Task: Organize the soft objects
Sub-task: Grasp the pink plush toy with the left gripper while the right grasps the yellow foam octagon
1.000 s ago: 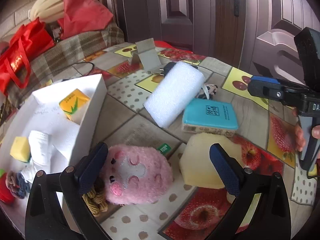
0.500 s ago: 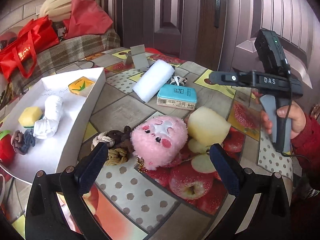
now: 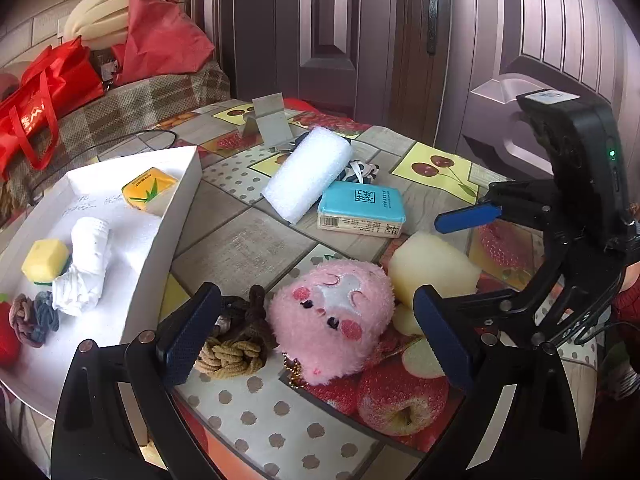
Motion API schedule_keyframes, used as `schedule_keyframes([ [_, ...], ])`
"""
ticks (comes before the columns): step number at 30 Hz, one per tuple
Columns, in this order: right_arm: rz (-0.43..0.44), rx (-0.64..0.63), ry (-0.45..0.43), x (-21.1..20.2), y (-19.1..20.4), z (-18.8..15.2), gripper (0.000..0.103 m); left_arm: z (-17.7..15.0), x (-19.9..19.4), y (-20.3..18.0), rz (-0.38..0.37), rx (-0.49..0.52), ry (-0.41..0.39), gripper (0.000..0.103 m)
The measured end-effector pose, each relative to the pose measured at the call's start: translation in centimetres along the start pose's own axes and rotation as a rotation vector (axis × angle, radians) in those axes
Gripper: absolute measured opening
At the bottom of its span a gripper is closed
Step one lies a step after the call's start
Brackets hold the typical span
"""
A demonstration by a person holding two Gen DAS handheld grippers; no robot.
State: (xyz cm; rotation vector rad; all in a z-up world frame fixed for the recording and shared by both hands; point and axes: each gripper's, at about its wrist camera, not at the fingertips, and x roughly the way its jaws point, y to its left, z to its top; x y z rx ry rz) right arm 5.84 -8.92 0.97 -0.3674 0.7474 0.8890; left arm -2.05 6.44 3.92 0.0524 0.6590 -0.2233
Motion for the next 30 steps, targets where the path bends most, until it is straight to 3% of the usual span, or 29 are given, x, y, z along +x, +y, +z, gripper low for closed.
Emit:
schedule_keyframes([
  [2,0.002,-0.001,0.028,0.8,0.1,0.0,0.078,0.0,0.0,0.0,0.0,-0.001,-0.001,0.098],
  [3,0.007,-0.002,0.04,1.1,0.1,0.1,0.062,0.1,0.1,-0.1,0.002,0.006,0.004,0.098],
  [9,0.005,0.052,-0.018,-0.8,-1.1,-0.5,0.059,0.9,2.8,-2.0,0.011,0.131,0.07,0.098],
  [12,0.013,0.124,-0.044,-1.5,-2.5,-0.8,0.059,1.3,4.6,-2.4,-0.011,0.147,0.13,0.097],
  [14,0.017,0.149,-0.053,-1.6,-2.9,-0.9,0.059,1.2,4.8,-2.7,-0.011,0.161,0.141,0.076],
  [15,0.018,0.153,-0.056,-1.7,-3.0,-0.9,0.059,1.1,4.6,-2.9,-0.005,0.167,0.132,0.056],
  [17,0.017,0.156,-0.068,-2.0,-3.0,-0.9,0.059,0.8,3.9,-3.3,-0.013,0.168,0.107,0.056],
  [21,0.007,0.16,-0.116,-2.9,-3.0,-1.0,0.059,0.4,1.0,-3.9,-0.002,0.146,-0.021,0.054],
  [26,-0.016,0.16,-0.243,-4.8,-2.5,-1.2,0.059,-0.3,-2.5,-3.7,0.131,0.104,-0.189,0.054],
  [30,-0.052,0.128,-0.316,-5.1,-1.1,-0.7,0.059,-1.2,-5.1,-1.8,0.25,-0.003,-0.3,0.055],
])
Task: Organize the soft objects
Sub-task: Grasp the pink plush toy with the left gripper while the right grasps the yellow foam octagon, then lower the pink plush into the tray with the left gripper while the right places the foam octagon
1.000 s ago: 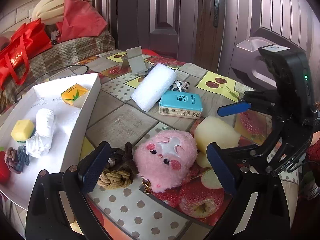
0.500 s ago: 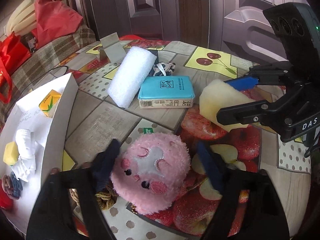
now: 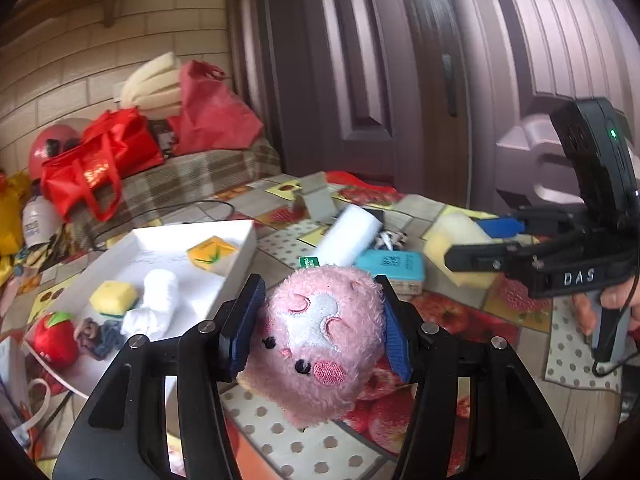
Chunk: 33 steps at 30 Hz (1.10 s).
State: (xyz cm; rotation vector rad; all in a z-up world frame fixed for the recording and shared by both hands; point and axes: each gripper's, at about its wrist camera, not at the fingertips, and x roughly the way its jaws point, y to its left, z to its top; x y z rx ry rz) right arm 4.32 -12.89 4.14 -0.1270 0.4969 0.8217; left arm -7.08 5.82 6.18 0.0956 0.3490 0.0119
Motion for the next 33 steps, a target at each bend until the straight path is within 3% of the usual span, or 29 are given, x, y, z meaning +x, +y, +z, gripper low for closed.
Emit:
schedule_keyframes([
  [6,-0.024,-0.052,-0.024,0.6,2.0,0.2,0.059,-1.3,-2.5,5.4,0.183,-0.123,-0.039,0.055],
  [12,0.042,-0.05,0.037,2.7,3.4,0.4,0.059,-2.3,-3.2,9.7,0.31,-0.204,-0.032,0.055],
  [15,0.052,-0.069,0.023,3.7,4.9,0.6,0.059,-2.6,-3.1,11.1,0.353,-0.214,-0.034,0.055],
  [20,0.032,-0.064,-0.104,4.5,7.0,1.7,0.059,-2.5,-2.1,13.0,0.392,-0.244,-0.02,0.055],
  [28,0.076,-0.111,-0.092,9.2,11.9,3.6,0.059,-2.2,-0.1,16.4,0.48,-0.317,-0.021,0.055],
  [33,0.129,-0.1,-0.038,12.8,14.6,4.9,0.059,-2.3,0.1,17.8,0.5,-0.373,-0.027,0.055],
])
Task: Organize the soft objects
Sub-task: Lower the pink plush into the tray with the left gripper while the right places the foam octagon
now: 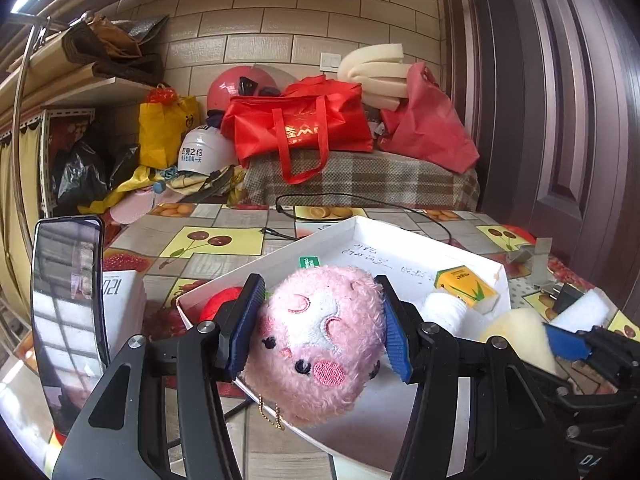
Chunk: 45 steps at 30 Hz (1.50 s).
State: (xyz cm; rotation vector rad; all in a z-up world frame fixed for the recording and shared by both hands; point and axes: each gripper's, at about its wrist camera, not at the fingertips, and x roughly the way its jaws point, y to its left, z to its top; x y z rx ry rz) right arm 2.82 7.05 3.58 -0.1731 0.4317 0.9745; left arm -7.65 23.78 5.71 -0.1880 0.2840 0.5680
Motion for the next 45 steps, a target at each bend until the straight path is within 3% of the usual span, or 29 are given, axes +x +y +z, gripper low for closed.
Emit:
schedule_keyframes([
  [6,0.056,-0.04,0.12,4.2,2.4,0.7,0.059,0.1,-0.1,0.4,-0.007,-0.014,-0.001,0.055],
  [13,-0.018,0.021,0.23,7.9,1.6,1.3,0.059,0.4,1.2,0.8,-0.02,-0.024,0.038,0.056],
  [17,-0.121,0.116,0.175,8.0,-1.2,2.2,0.059,0.7,2.3,0.8,-0.041,-0.032,0.056,0.056],
  [24,-0.115,0.154,0.122,7.1,-2.0,2.6,0.059,1.2,5.0,-0.8,-0.016,0.018,0.136,0.057],
  [27,-0.099,0.143,0.124,7.2,-1.7,2.7,0.063,1.1,4.6,-0.4,0.002,-0.002,0.117,0.06],
  [29,-0.107,0.137,0.117,7.2,-1.6,2.8,0.072,1.1,4.2,0.1,0.019,-0.033,0.101,0.07],
  [31,-0.126,0.15,0.106,7.0,-1.8,2.8,0.084,1.2,4.2,1.0,0.028,-0.072,0.092,0.09],
  [33,-0.124,0.169,0.093,6.8,-2.3,2.7,0.085,1.1,3.9,1.5,0.017,-0.099,0.082,0.103],
  [34,-0.125,0.17,0.086,6.6,-2.3,2.7,0.086,1.1,3.7,1.5,0.007,-0.099,0.072,0.103],
  [37,-0.146,0.134,0.06,6.2,-1.6,2.8,0.103,1.2,3.0,1.1,0.001,-0.075,0.034,0.103],
  [45,-0.191,0.07,0.003,5.3,-0.3,3.0,0.103,1.3,2.2,0.8,-0.005,-0.056,-0.01,0.103],
])
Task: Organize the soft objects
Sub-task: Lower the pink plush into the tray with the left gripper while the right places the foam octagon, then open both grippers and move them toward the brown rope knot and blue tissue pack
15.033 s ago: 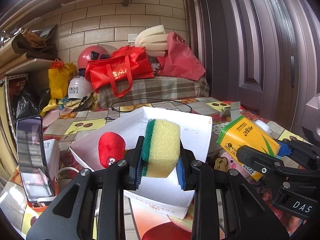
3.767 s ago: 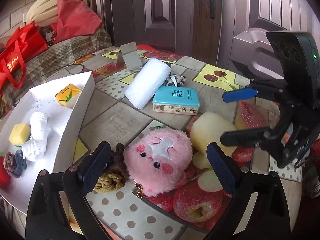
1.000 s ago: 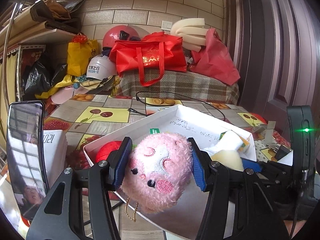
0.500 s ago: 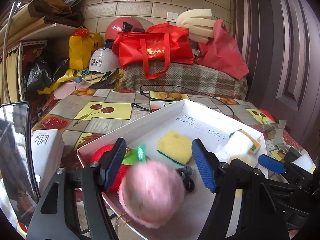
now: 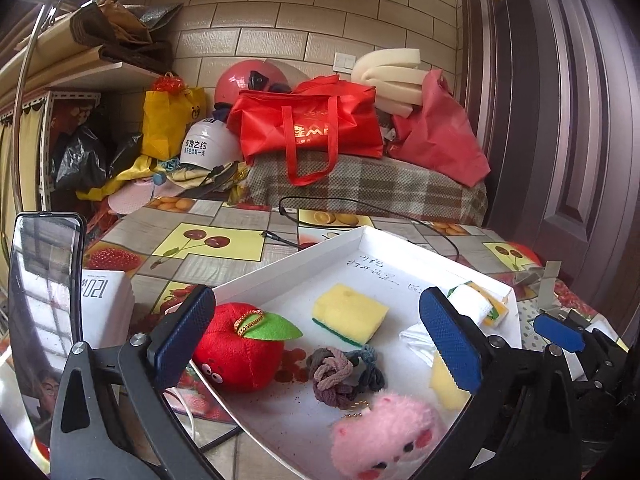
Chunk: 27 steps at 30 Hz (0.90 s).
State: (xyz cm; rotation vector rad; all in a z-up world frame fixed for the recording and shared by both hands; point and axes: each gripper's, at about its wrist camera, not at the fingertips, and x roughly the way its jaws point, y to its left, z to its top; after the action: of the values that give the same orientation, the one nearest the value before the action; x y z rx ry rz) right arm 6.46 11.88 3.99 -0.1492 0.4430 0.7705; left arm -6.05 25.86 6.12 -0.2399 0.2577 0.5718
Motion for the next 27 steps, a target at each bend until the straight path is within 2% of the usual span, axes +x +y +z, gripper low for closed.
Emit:
schedule_keyframes([
  [5,-0.034,0.001,-0.041,-1.3,-0.3,-0.4,0.103,-0.2,-1.0,-0.3,-0.015,0.013,-0.031,0.103],
  [13,-0.06,0.006,-0.107,-4.7,-1.8,-1.6,0.103,-0.6,-2.0,-0.4,-0.025,0.007,-0.031,0.103],
  [18,-0.149,0.024,-0.171,-8.6,-5.3,-2.9,0.103,-1.1,-2.9,-1.7,-0.07,0.06,-0.03,0.103],
  [22,-0.221,0.076,-0.136,-11.0,-10.0,-3.9,0.103,-1.5,-3.5,-3.9,-0.152,0.143,-0.025,0.103],
  [25,-0.268,0.146,-0.095,-12.2,-14.2,-4.6,0.103,-2.0,-4.0,-5.4,-0.258,0.162,0.018,0.103],
  [27,-0.264,0.191,-0.054,-12.6,-17.0,-5.1,0.103,-2.5,-4.4,-7.0,-0.336,0.204,0.058,0.103],
])
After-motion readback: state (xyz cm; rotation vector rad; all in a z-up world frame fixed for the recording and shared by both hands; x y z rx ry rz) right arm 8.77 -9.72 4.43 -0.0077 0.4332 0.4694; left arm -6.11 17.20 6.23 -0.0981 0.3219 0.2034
